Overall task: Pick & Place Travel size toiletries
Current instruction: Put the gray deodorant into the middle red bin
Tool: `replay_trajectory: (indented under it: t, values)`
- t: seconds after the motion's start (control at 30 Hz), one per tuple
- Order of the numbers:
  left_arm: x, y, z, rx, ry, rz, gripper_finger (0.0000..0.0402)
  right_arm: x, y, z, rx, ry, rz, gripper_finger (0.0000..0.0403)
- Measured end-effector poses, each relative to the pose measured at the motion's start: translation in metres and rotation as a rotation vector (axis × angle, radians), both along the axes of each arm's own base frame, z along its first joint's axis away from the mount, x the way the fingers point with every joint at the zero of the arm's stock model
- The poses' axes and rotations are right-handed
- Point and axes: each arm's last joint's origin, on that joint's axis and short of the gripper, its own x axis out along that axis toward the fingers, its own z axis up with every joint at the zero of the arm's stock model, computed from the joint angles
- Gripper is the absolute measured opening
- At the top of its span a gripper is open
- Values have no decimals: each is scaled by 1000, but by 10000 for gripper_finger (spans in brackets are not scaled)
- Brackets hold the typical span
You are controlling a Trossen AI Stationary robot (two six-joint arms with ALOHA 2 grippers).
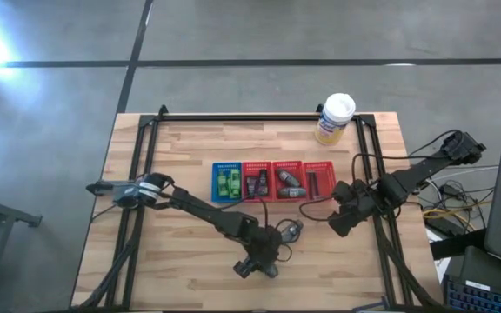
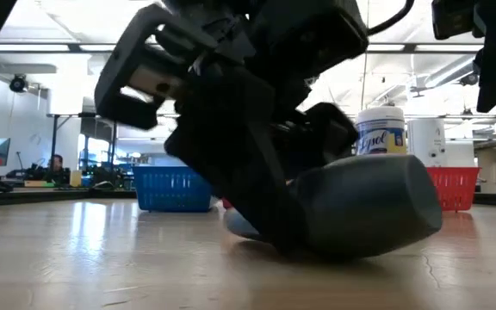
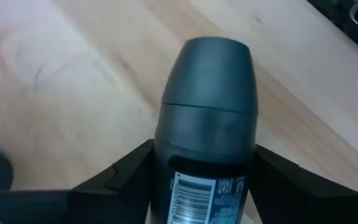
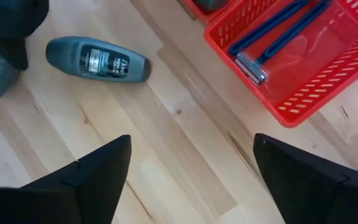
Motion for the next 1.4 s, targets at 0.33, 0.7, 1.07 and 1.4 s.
replay_trajectory:
  t: [0.33,0.7,1.07,1.4]
  values:
    - [-14,34,72,-15,0,573,211,-14,-12,17,-40,-170,-130,293]
    - [-8,160,102,-647,-85,1439,216,-17,-22,24,-116,-312,-314,302]
    - [7,184,66,-712,-155,1654,217,-11,-21,19,-165,-303,-344,329]
    - [17,184,46,-678,-130,1645,250,-10,-19,18,-131,-267,-295,348]
